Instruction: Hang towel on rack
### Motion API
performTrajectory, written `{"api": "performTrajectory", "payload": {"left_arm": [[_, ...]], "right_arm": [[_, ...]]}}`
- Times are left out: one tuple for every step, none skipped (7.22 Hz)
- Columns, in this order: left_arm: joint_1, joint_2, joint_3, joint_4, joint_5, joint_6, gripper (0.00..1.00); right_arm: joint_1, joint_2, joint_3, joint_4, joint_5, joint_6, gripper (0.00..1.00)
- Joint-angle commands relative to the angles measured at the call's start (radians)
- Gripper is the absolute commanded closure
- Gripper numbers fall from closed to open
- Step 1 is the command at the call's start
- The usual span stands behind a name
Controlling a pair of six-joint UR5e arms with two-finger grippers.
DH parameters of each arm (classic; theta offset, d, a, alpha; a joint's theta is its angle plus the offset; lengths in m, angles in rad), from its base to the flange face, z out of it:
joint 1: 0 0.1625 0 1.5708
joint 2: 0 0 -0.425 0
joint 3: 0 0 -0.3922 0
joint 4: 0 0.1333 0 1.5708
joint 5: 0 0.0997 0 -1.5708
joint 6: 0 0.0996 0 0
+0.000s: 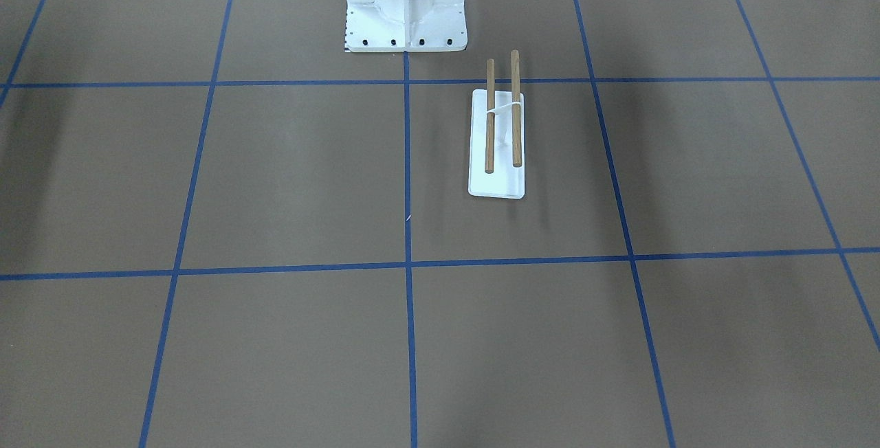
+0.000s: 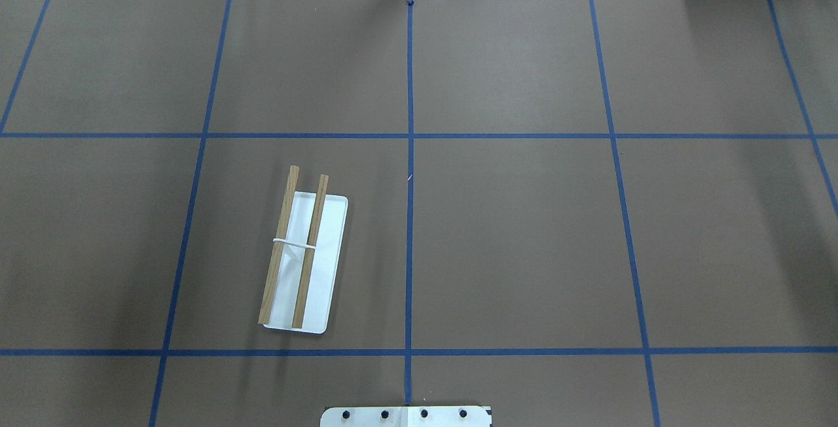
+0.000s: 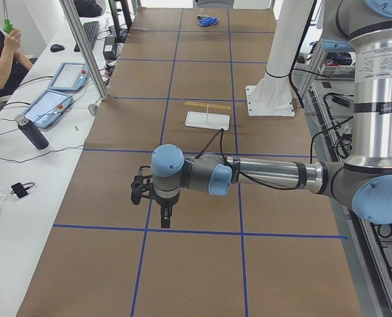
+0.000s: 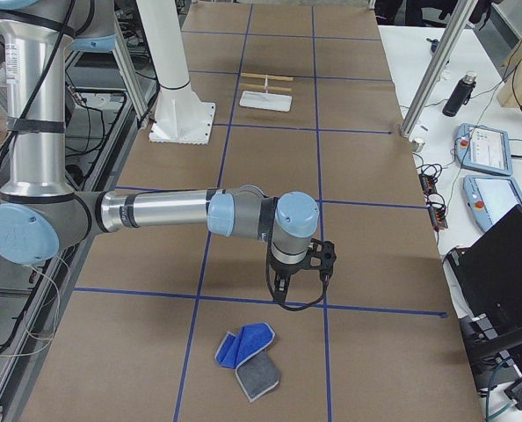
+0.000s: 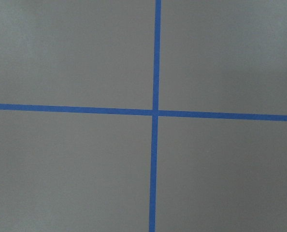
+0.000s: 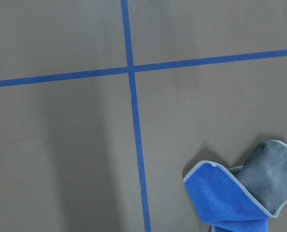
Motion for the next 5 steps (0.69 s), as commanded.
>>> {"api": "performTrajectory", "payload": {"left_arm": [[0.0,0.002,0.0,0.001,0.006,0.0,0.02],[0.0,0.002,0.0,0.001,0.006,0.0,0.02],[0.0,0.0,0.005,0.001,0.006,0.002,0.02],[0.0,-0.001,0.008,0.0,0.006,0.002,0.02],[0.0,0.0,0.01,-0.003,0.004,0.003,0.02]], "right_arm": [[0.0,0.01,0.001,-0.005,0.001,0.0,0.0],[0.0,0.007,0.003,-0.007,0.004,0.0,0.0],[0.0,0.007,0.001,-0.007,0.002,0.0,0.0],[0.0,0.007,0.001,-0.007,0.002,0.002,0.0],[0.0,0.007,0.001,-0.006,0.005,0.0,0.0]]}}
